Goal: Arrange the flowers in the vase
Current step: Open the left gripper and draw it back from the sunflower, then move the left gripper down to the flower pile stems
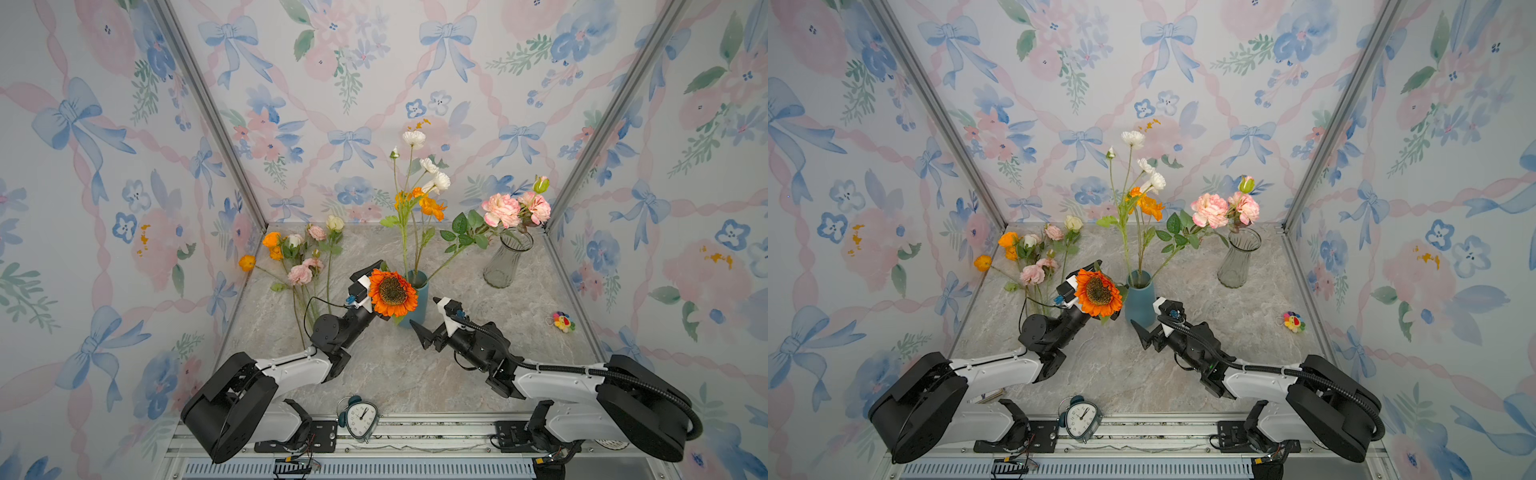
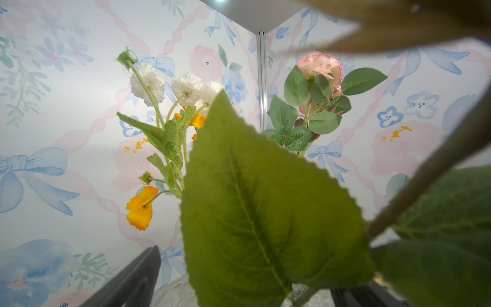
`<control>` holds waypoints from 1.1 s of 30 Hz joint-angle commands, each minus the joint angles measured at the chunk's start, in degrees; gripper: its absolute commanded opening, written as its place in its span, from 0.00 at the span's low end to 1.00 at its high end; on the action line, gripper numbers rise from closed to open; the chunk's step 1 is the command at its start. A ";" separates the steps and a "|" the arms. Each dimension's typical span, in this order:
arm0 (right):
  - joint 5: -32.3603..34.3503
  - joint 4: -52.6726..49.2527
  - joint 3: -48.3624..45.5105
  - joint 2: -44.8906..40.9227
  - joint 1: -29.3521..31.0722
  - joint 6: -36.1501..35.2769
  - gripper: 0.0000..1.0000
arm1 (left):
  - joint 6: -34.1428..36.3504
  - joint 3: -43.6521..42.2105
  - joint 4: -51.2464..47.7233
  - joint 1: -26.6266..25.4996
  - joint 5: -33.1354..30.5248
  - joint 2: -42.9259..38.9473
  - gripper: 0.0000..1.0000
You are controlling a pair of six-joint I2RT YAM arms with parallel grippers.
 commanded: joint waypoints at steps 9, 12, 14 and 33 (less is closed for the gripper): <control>-0.47 0.69 0.03 -0.49 -0.57 0.58 0.97 | 6.46 3.08 -29.65 8.92 15.75 -10.36 0.98; -0.20 1.36 -0.37 -0.80 -0.71 0.70 0.97 | 3.71 4.91 -32.93 13.04 20.72 -10.55 0.98; -0.20 1.15 -0.41 -1.05 -0.86 0.89 0.97 | 3.97 6.04 -36.77 14.60 21.44 -10.98 0.97; -2.13 1.80 -0.18 -0.72 0.13 0.47 0.97 | 2.52 11.31 -49.81 26.51 -7.21 -4.44 0.90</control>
